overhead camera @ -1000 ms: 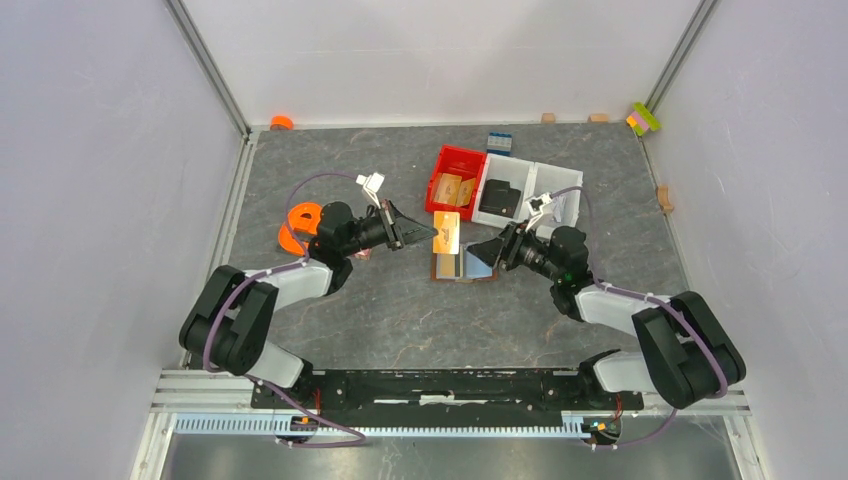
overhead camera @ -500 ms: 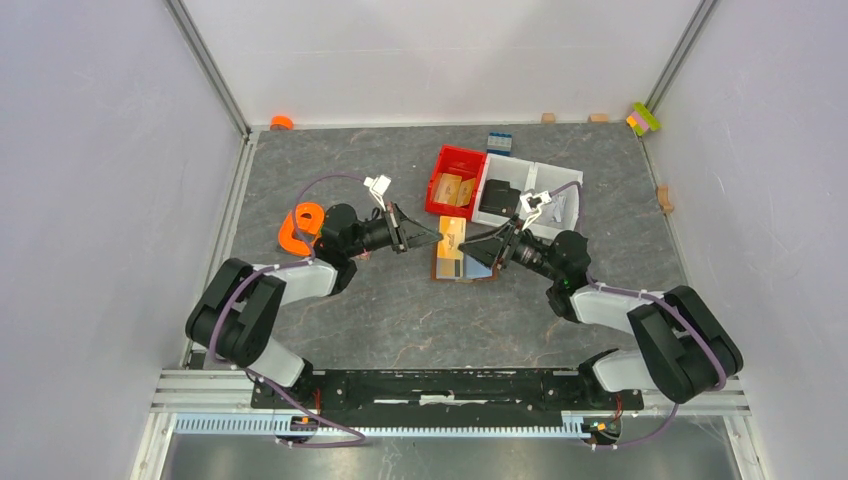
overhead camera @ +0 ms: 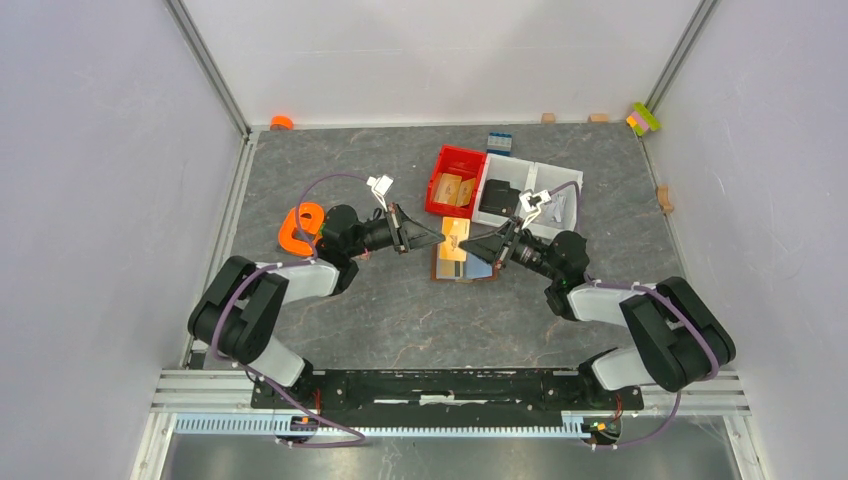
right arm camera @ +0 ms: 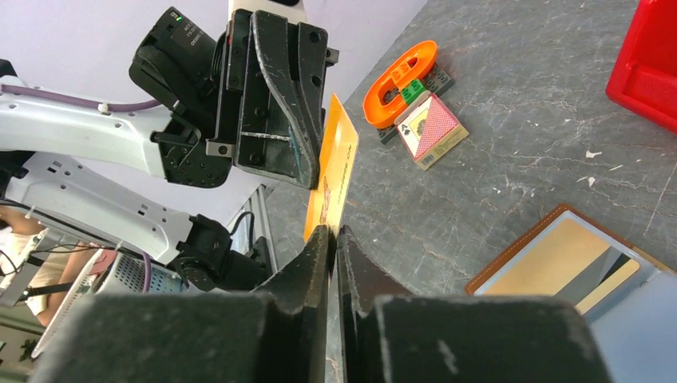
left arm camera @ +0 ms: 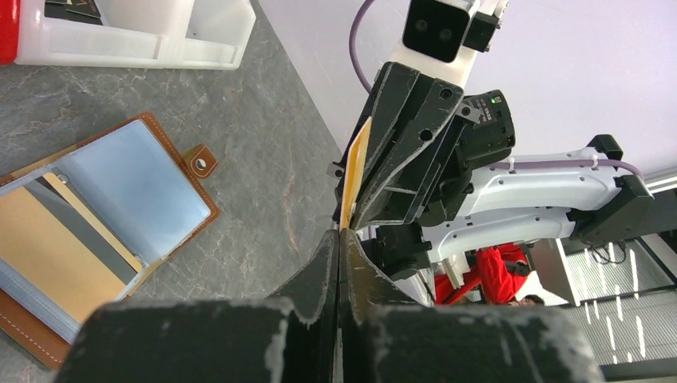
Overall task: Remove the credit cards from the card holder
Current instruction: Place the credit card in the storage box.
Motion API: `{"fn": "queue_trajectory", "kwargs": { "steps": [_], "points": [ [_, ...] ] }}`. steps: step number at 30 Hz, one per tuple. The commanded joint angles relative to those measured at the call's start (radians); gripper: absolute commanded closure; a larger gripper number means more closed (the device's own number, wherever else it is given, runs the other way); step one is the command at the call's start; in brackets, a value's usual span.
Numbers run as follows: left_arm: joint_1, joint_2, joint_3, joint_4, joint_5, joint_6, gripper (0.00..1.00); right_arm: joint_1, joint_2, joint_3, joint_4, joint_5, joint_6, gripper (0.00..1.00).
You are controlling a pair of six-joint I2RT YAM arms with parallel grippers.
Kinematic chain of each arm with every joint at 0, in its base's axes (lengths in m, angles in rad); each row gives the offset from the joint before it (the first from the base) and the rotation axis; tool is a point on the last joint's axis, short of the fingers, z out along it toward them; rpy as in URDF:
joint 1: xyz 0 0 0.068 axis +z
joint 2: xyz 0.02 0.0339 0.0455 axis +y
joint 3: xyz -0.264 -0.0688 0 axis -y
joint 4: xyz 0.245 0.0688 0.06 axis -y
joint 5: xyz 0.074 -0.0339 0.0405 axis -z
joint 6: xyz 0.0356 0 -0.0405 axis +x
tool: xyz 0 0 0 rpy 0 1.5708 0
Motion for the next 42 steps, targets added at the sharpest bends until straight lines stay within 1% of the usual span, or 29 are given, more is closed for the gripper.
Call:
{"fn": "queue_trajectory", "kwargs": {
  "steps": [1,2,5,6,8,9,11,12,14,17,21,27,34,37,39,42],
  "points": [
    [-0.006,0.008,0.026,0.045,0.018,-0.025,0.96,0.004,0.01,0.014,0.083,-0.027,0.02,0.96],
    [-0.007,0.006,0.024,0.041,0.015,-0.021,0.93,0.004,0.012,0.014,0.086,-0.027,0.023,1.0],
    [-0.007,-0.009,0.022,0.012,0.002,0.001,0.86,0.002,0.02,0.012,0.112,-0.03,0.04,1.0],
    [-0.006,-0.018,0.02,-0.006,-0.005,0.013,0.83,0.002,0.021,0.01,0.116,-0.031,0.043,1.0],
    [-0.005,-0.041,0.02,-0.059,-0.028,0.047,0.71,0.0,0.023,0.01,0.114,-0.028,0.044,1.0],
    [-0.005,-0.054,0.019,-0.105,-0.045,0.07,0.65,-0.002,0.024,0.01,0.111,-0.024,0.047,1.0],
    [-0.006,-0.095,0.02,-0.21,-0.093,0.133,0.56,-0.005,0.028,0.012,0.083,-0.008,0.039,1.0],
    [-0.005,-0.121,0.022,-0.268,-0.126,0.174,0.53,-0.008,0.033,0.019,0.054,0.006,0.029,1.0],
    [-0.005,-0.187,0.031,-0.433,-0.212,0.261,0.49,-0.014,0.055,0.042,-0.011,0.049,0.009,1.0],
    [-0.005,-0.287,0.035,-0.588,-0.328,0.352,0.46,-0.018,0.121,0.114,-0.107,0.085,0.023,1.0],
    [-0.005,-0.374,0.019,-0.662,-0.43,0.394,0.44,-0.021,0.212,0.232,-0.213,0.106,0.015,1.0],
    [-0.006,-0.39,0.018,-0.679,-0.451,0.396,0.44,-0.022,0.349,0.441,-0.411,0.225,-0.04,0.98],
    [-0.006,-0.396,0.018,-0.684,-0.453,0.392,0.44,-0.025,0.483,0.598,-0.487,0.385,-0.03,0.97],
    [-0.006,-0.401,0.014,-0.684,-0.456,0.392,0.44,-0.026,0.505,0.622,-0.496,0.468,-0.038,0.96],
    [-0.005,-0.406,0.013,-0.686,-0.46,0.391,0.44,-0.028,0.514,0.64,-0.494,0.502,-0.046,0.96],
    [-0.005,-0.406,0.012,-0.686,-0.463,0.392,0.44,-0.03,0.535,0.698,-0.539,0.535,-0.066,0.96]
  ]
}}
